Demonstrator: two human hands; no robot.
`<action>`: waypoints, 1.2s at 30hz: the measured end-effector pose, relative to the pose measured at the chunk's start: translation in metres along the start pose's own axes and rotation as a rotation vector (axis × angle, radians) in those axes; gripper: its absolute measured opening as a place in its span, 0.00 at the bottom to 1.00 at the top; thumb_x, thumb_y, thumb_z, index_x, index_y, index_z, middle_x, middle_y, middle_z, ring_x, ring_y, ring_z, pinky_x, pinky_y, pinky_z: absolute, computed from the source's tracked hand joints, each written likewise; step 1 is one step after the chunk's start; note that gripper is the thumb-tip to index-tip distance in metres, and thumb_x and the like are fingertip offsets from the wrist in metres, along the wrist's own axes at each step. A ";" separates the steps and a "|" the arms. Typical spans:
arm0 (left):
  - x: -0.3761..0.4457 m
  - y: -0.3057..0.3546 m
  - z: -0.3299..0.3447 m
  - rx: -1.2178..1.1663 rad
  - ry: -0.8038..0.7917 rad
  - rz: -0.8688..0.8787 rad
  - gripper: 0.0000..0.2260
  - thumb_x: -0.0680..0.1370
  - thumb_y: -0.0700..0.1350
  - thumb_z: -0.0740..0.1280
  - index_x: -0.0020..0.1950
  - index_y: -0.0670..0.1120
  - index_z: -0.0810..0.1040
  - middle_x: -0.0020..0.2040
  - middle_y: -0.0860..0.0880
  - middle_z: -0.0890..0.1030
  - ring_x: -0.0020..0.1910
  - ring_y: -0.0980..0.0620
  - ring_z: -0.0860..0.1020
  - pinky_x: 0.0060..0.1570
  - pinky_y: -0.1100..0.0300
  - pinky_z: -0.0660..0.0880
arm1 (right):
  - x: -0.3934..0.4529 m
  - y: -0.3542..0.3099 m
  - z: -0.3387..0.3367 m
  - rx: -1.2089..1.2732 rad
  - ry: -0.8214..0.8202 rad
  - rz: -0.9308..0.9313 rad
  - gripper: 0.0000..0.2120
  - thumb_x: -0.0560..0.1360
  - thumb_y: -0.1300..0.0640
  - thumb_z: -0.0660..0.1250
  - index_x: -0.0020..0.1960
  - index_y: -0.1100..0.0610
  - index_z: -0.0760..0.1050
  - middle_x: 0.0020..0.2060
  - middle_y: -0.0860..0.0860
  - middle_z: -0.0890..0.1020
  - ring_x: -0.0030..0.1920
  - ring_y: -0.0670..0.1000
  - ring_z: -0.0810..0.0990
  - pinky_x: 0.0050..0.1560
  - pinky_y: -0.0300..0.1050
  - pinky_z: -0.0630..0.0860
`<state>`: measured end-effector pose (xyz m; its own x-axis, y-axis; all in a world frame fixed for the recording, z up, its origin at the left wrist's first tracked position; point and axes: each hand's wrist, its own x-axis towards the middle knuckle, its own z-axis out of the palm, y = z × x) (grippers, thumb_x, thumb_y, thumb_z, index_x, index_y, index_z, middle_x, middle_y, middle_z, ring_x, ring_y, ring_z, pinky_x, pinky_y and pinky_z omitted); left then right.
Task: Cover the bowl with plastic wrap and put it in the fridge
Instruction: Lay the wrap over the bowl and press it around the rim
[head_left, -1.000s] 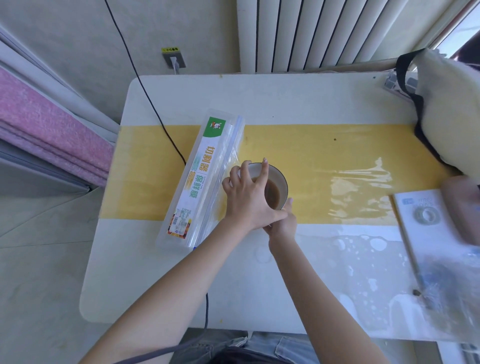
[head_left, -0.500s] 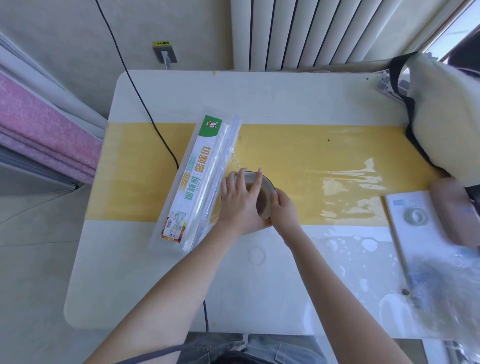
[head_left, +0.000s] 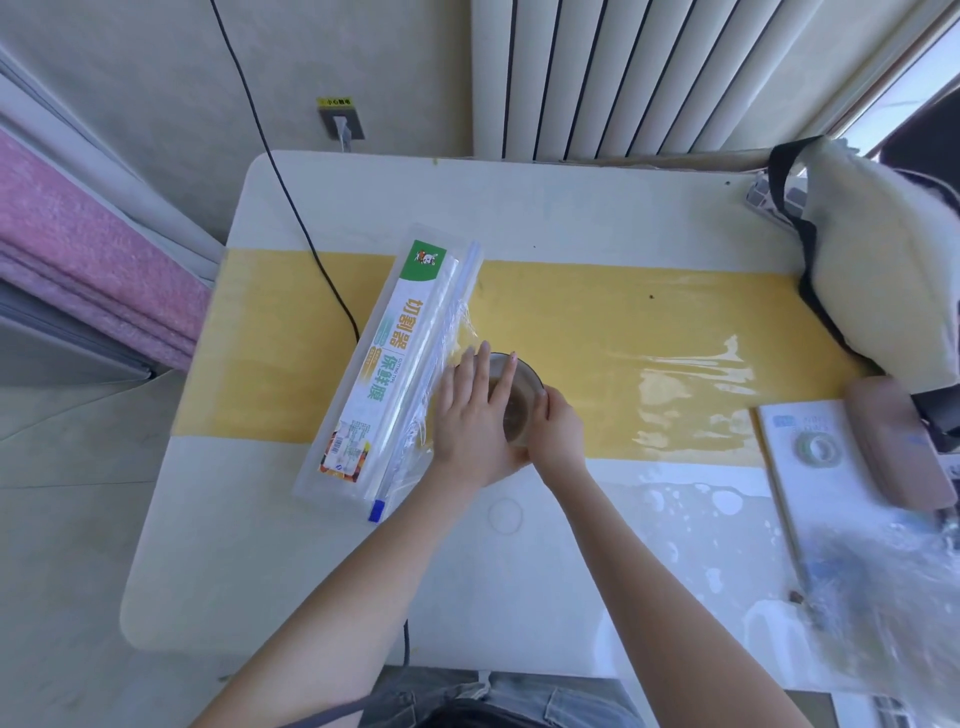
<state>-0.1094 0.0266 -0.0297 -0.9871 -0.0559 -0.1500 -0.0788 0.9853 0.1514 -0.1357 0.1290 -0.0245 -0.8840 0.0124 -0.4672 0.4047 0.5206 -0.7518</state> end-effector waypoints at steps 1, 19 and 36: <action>-0.001 0.001 -0.001 0.004 0.002 -0.008 0.42 0.66 0.67 0.54 0.75 0.46 0.65 0.75 0.40 0.65 0.73 0.40 0.63 0.71 0.46 0.54 | 0.001 0.000 0.000 -0.008 0.001 -0.004 0.15 0.83 0.56 0.48 0.47 0.58 0.71 0.35 0.47 0.75 0.39 0.51 0.73 0.33 0.35 0.66; -0.081 -0.040 0.003 0.201 0.085 0.233 0.27 0.81 0.54 0.50 0.77 0.42 0.59 0.77 0.43 0.61 0.76 0.44 0.58 0.72 0.46 0.57 | -0.006 0.008 0.001 0.044 -0.026 0.027 0.17 0.82 0.54 0.49 0.47 0.63 0.72 0.36 0.53 0.75 0.40 0.57 0.74 0.47 0.64 0.79; -0.131 -0.107 -0.030 -0.443 0.311 -0.209 0.14 0.69 0.49 0.75 0.45 0.43 0.74 0.41 0.55 0.74 0.40 0.53 0.75 0.46 0.53 0.71 | -0.008 0.000 -0.011 0.060 -0.115 0.083 0.18 0.82 0.53 0.49 0.56 0.62 0.73 0.44 0.56 0.76 0.45 0.56 0.74 0.51 0.64 0.79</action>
<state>0.0238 -0.0762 0.0033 -0.9337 -0.3526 0.0631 -0.2611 0.7905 0.5540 -0.1312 0.1380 -0.0157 -0.8159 -0.0464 -0.5763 0.4912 0.4700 -0.7334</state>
